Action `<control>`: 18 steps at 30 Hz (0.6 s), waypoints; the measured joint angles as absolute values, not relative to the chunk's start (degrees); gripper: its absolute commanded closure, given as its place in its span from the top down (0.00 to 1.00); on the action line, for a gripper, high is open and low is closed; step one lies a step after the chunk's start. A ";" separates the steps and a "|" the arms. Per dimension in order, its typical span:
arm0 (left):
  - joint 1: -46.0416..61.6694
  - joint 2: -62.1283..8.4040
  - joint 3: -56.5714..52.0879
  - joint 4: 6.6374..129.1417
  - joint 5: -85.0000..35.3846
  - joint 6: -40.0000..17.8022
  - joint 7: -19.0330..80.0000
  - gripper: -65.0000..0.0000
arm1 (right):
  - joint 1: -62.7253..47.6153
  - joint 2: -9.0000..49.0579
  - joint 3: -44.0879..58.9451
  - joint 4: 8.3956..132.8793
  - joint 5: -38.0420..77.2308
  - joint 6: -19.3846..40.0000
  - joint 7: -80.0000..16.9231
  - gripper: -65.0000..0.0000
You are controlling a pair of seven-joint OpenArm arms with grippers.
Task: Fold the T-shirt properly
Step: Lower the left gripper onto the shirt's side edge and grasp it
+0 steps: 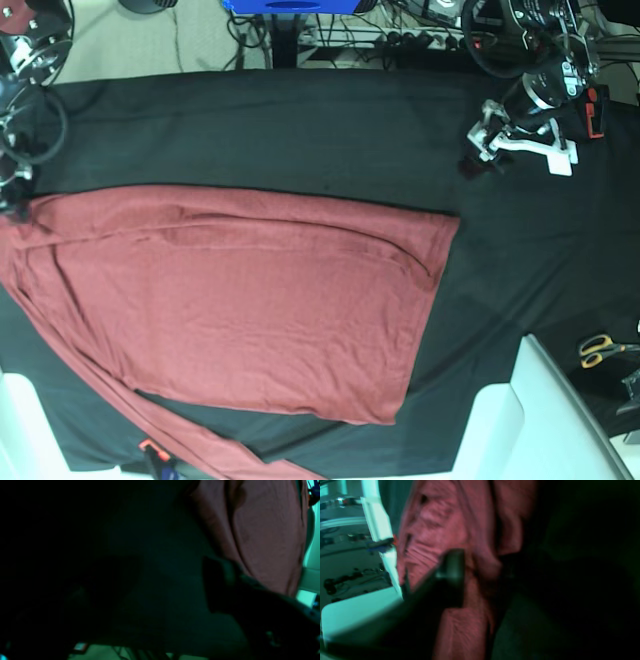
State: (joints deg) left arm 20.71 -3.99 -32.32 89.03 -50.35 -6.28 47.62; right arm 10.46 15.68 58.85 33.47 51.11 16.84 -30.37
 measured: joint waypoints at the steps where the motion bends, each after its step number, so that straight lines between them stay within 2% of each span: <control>1: 20.34 -4.01 -32.32 88.86 -50.87 -6.26 47.62 0.90 | 10.59 15.75 58.70 33.17 50.89 17.06 -30.57 0.00; 3: 19.29 -4.03 -32.32 88.86 -50.89 -6.26 47.62 0.92 | 11.09 16.58 58.70 31.97 51.03 16.93 -30.68 0.03; 10: 14.70 -3.95 -32.38 88.55 -51.07 -6.28 47.44 0.93 | 11.22 16.82 58.70 31.42 51.05 16.95 -30.65 0.01; 18: 8.29 -3.81 -32.27 78.56 -50.83 -6.26 47.40 0.92 | 11.20 16.84 58.70 31.42 51.09 16.95 -30.83 0.01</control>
State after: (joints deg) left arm 8.29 -3.81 -32.27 78.56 -50.83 -6.26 47.40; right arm 11.20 16.84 58.70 31.42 51.09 16.95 -30.83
